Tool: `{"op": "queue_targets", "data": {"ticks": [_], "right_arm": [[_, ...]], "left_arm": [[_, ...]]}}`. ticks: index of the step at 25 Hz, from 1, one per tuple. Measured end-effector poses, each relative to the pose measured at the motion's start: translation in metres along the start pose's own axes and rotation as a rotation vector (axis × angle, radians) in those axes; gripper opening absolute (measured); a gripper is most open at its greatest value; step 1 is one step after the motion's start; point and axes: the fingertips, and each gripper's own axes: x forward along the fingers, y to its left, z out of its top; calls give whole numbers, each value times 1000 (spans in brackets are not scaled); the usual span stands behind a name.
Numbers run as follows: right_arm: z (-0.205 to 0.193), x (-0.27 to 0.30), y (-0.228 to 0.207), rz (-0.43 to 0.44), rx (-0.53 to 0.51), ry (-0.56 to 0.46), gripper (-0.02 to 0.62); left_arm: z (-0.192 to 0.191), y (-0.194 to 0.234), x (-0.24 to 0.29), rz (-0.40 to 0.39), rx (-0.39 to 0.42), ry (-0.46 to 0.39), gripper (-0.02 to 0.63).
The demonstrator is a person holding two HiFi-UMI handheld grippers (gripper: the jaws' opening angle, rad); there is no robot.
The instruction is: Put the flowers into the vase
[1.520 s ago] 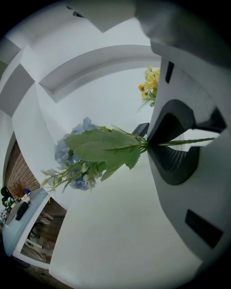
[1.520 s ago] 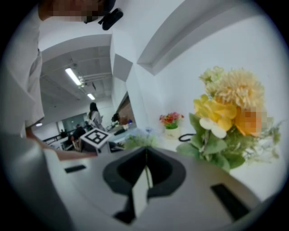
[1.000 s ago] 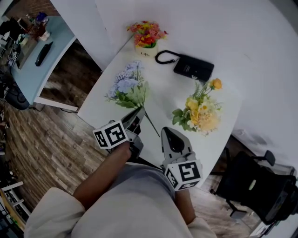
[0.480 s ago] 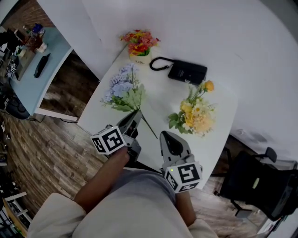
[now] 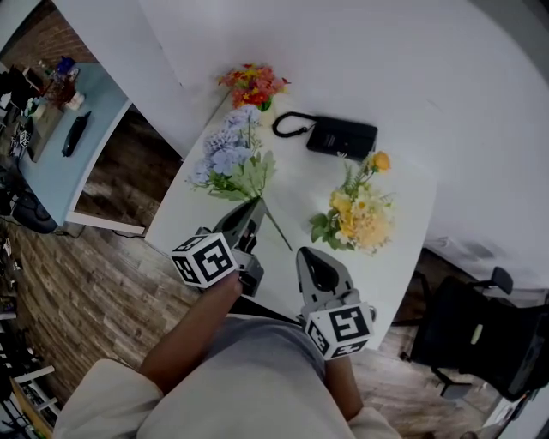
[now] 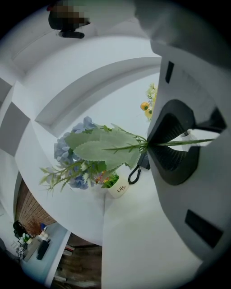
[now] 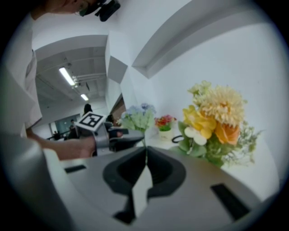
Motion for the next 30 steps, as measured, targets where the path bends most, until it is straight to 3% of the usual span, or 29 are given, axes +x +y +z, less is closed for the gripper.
{"op": "queue_targets", "data": {"ticks": [30], "right_arm": [[12, -6, -14, -44, 12, -26, 25]], "left_arm": [[34, -41, 47, -75, 130, -39, 41]]}}
